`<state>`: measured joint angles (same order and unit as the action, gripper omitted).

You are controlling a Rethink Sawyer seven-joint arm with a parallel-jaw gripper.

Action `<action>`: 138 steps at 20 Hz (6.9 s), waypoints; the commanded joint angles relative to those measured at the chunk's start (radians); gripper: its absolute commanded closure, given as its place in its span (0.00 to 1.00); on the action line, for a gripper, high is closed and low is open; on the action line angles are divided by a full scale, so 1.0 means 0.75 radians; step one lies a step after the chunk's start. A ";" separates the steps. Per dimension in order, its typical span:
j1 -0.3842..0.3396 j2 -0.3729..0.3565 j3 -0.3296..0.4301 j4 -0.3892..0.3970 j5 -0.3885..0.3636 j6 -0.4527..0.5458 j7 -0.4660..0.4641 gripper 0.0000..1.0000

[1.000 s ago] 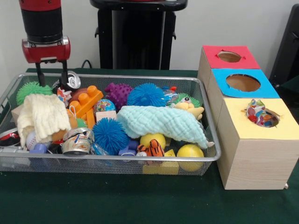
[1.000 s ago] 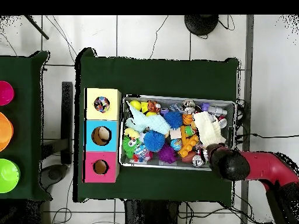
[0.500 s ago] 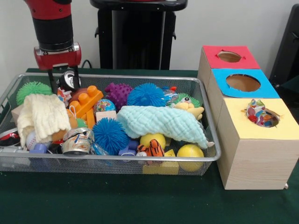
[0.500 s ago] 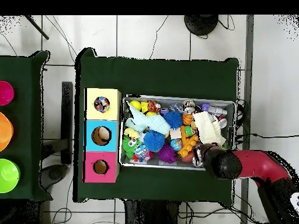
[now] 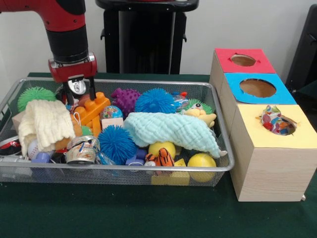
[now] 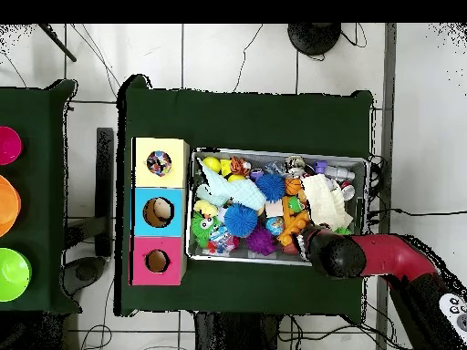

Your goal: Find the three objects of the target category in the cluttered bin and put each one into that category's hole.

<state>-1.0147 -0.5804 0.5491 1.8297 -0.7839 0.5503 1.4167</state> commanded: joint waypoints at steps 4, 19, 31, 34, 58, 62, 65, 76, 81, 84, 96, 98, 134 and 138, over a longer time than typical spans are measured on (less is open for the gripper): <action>0.004 0.089 -0.013 -0.084 -0.046 -0.026 -0.044 0.00; -0.006 -0.033 0.036 -0.125 -0.009 0.066 -0.132 0.00; -0.002 -0.076 0.045 -0.127 0.030 0.139 -0.164 0.00; -0.006 -0.074 0.036 -0.111 0.019 0.121 -0.156 0.00; -0.064 0.100 -0.066 -0.079 -0.132 -0.043 -0.125 0.00; -0.069 0.139 -0.068 -0.112 -0.163 -0.047 -0.127 0.00; -0.067 0.200 -0.089 -0.135 -0.206 -0.088 -0.094 0.00; -0.091 0.279 -0.106 -0.140 -0.211 -0.169 -0.088 1.00; -0.049 0.211 -0.125 -0.107 -0.208 -0.146 -0.053 1.00; -0.027 0.143 -0.121 -0.043 -0.176 -0.137 -0.018 1.00; 0.055 -0.397 0.067 0.337 0.230 0.011 0.055 1.00; 0.071 -0.472 0.100 0.362 0.319 0.055 0.037 1.00; 0.786 -0.703 -0.224 0.423 0.705 0.047 0.401 1.00; 0.877 -0.668 -0.279 0.376 0.720 0.039 0.434 1.00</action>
<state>-0.4129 -1.1288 0.4369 2.1156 -0.2773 0.5404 1.4451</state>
